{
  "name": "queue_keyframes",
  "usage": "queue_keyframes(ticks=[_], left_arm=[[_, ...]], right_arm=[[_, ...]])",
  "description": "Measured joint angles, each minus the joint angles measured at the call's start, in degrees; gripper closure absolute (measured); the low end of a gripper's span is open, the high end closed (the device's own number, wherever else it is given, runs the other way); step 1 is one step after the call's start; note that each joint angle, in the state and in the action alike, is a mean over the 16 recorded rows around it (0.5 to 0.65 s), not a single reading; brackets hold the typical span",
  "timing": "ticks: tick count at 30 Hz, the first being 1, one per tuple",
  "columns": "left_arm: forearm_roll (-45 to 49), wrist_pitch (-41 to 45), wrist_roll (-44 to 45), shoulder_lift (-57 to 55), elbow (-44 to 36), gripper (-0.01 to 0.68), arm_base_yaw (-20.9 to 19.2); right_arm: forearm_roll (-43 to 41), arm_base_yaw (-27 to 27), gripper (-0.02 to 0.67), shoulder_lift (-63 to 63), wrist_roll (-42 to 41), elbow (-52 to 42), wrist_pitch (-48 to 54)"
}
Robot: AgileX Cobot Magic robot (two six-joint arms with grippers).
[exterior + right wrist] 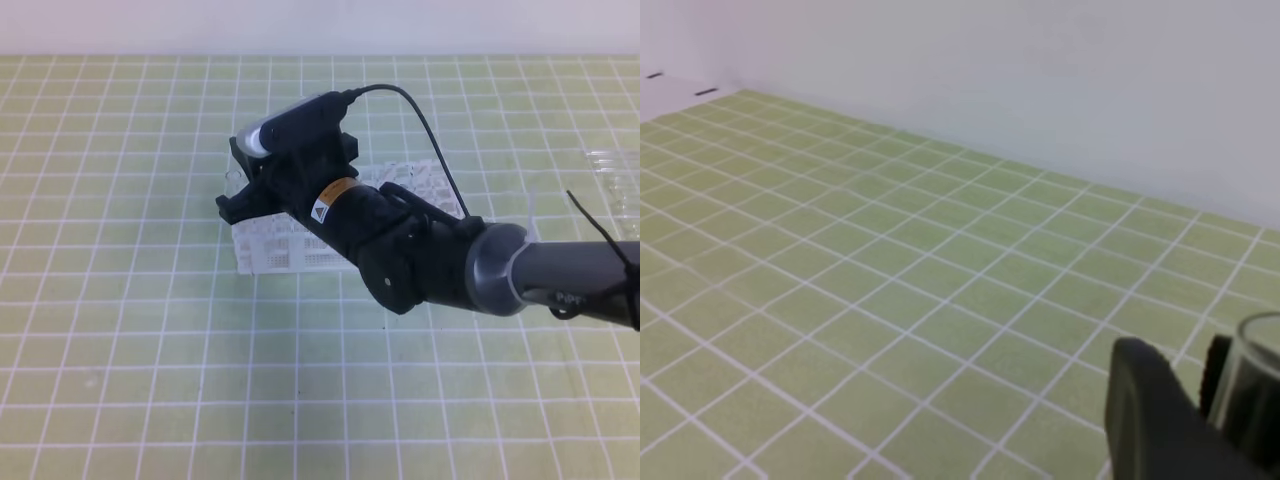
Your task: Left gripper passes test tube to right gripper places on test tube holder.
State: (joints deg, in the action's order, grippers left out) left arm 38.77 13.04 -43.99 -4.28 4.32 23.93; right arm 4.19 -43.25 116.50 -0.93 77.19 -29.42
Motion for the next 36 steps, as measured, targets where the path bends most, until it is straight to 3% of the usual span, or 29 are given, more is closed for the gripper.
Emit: queue_keyframes(ticks=[36], left_arm=[[0.0,-0.1,0.0,0.0,0.0,0.672,0.0]], right_arm=[[0.1,0.0,0.565,1.9,-0.1,0.0,-3.8]])
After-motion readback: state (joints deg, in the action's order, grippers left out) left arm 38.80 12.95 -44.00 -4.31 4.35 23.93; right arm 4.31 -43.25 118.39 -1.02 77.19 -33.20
